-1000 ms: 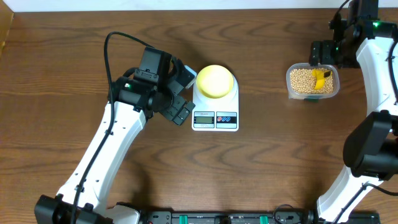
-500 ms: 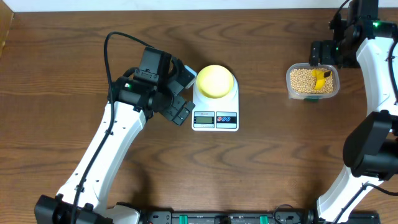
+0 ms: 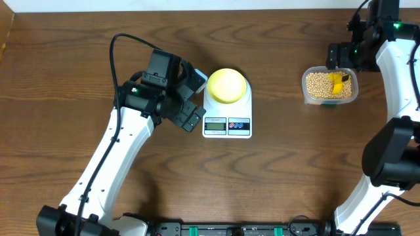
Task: Scoop item into bowl and weigh 50g on scale
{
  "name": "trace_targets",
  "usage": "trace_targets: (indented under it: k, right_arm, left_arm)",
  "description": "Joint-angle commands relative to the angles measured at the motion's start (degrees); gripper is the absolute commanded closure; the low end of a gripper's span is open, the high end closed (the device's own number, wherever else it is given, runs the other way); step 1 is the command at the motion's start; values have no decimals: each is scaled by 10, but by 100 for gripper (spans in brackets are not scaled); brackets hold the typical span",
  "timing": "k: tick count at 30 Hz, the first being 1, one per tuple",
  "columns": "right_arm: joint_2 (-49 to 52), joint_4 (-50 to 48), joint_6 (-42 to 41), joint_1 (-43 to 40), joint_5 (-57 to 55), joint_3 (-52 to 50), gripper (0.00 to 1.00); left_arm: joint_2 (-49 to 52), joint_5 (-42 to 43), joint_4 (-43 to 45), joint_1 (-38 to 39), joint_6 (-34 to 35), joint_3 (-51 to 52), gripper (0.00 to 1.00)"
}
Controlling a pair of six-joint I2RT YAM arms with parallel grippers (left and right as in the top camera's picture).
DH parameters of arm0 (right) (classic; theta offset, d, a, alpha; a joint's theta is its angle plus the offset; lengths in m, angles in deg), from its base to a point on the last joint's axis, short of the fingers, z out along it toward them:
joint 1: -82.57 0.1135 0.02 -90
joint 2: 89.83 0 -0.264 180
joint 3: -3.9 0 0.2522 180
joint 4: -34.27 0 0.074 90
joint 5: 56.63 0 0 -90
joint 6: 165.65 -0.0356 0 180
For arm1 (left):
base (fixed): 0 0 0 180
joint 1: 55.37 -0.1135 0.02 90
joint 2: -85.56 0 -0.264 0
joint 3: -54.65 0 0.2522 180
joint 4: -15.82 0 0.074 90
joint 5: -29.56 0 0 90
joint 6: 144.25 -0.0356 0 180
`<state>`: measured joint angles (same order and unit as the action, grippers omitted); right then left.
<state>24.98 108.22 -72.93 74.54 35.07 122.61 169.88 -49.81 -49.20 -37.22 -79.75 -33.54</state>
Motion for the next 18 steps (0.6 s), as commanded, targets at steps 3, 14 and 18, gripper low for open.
trace_targets:
  k: [3, 14, 18]
  right_arm:
    - [5, 0, 2, -3, -1, 8, 1]
    - [5, 0, 1, -3, -1, 8, 1]
    - [5, 0, 1, -3, -1, 8, 1]
  left_arm:
    - [-1, 5, -3, -2, 1, 4, 2]
    - [-1, 5, -34, -3, 1, 8, 2]
    - [14, 5, -49, 30, 0, 20, 2]
